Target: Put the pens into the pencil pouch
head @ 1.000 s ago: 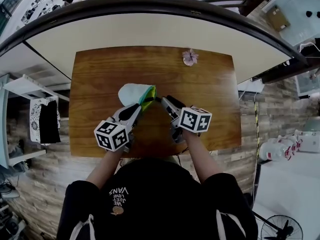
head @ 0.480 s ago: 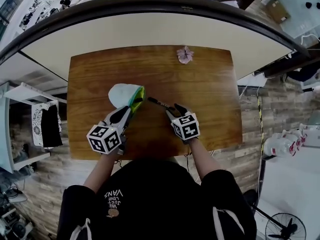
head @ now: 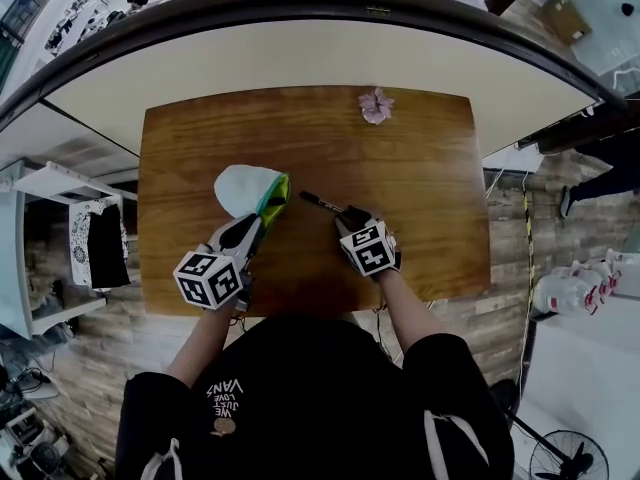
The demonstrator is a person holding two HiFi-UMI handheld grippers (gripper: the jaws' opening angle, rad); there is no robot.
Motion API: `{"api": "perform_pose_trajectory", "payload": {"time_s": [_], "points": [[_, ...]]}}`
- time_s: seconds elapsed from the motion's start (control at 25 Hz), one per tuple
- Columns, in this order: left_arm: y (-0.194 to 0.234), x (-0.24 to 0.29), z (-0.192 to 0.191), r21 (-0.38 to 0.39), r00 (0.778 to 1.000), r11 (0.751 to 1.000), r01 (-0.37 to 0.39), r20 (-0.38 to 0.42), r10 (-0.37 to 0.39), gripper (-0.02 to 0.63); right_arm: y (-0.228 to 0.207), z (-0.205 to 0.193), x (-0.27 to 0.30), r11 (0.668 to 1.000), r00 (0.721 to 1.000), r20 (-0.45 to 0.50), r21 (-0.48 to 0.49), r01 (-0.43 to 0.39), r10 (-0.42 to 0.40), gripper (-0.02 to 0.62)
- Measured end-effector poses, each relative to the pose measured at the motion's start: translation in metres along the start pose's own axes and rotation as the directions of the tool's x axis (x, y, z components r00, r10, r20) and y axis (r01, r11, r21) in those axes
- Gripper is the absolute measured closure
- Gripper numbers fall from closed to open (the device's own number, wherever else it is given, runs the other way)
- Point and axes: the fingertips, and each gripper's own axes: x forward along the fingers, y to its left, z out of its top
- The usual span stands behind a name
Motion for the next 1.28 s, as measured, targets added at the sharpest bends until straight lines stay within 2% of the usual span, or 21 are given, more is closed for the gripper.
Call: {"api": "perform_pose_trajectory", "payload": {"time_s": [0.04,0.12,0.16,0.4,0.68,0.92,1.08,1.28], "points": [[0.001,-0.001,-0.001,-0.002,1.0,1.0,-0.002,-0.001,0.002,0.565,0.002,0.0,0.0,1.0,1.0,-0.003,-0.014,0.001,-0.001,0.454],[0.003,-0.002,-0.002,-0.005,1.0,1.0,-0.006,-0.005,0.006,0.565,0.006,0.0,0.0,0.998,1.0,-0.01,-0.054,0.007,-0.008,0.532],[0.004,-0.003,-0.003,-0.005,1.0,1.0,-0.007,-0.006,0.007,0.565,0.007,0.0,0.001,0.998,1.0,-0.015,-0.068,0.016,-0.017,0.546],[0.003,-0.006,-0.006,0.003,1.0,1.0,0.01,-0.012,-0.01,0.565,0.015,0.001,-0.01,0.998,0.999,-0.013,-0.04,0.046,-0.047,0.549],[0.006,-0.009,-0.009,0.018,0.999,0.999,0.043,-0.026,-0.042,0.565,0.044,0.02,-0.05,0.992,0.993,0.09,0.108,0.069,-0.079,0.551],[0.004,-0.009,-0.011,0.037,0.997,0.996,0.075,-0.036,-0.074,0.565,0.085,0.035,-0.077,0.982,0.984,0.166,0.184,0.034,-0.065,0.551],[0.003,-0.011,-0.015,0.053,0.995,0.994,0.094,-0.046,-0.092,0.565,0.111,0.038,-0.086,0.981,0.983,0.176,0.194,0.014,-0.049,0.551],[-0.004,-0.015,-0.022,0.101,0.991,0.987,0.121,-0.067,-0.115,0.565,0.131,0.047,-0.095,0.989,0.984,0.168,0.147,0.031,-0.055,0.551]]}}
